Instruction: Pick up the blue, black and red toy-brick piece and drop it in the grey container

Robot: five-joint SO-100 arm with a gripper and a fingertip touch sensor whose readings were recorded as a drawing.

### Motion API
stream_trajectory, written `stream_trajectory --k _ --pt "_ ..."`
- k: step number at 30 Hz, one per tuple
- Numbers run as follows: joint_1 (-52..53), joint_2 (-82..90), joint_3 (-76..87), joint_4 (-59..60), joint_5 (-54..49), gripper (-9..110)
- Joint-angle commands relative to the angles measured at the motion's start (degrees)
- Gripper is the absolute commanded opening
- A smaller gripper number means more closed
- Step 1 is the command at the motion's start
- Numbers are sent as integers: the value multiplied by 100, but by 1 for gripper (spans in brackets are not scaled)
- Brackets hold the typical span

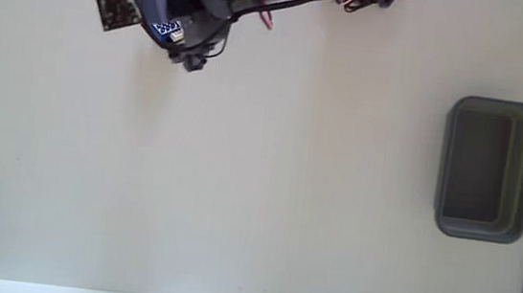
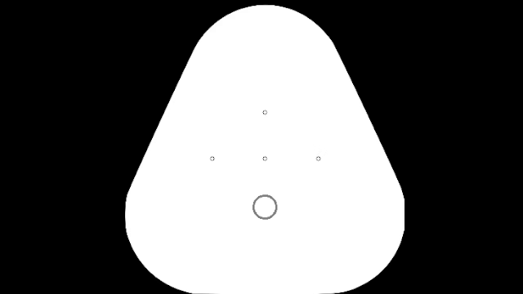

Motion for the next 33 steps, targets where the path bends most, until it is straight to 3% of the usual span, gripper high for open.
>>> stream_trajectory --k 1,33 --pt "72 37 -352 -103 26 110" --pt "72 -303 -594 -201 26 110"
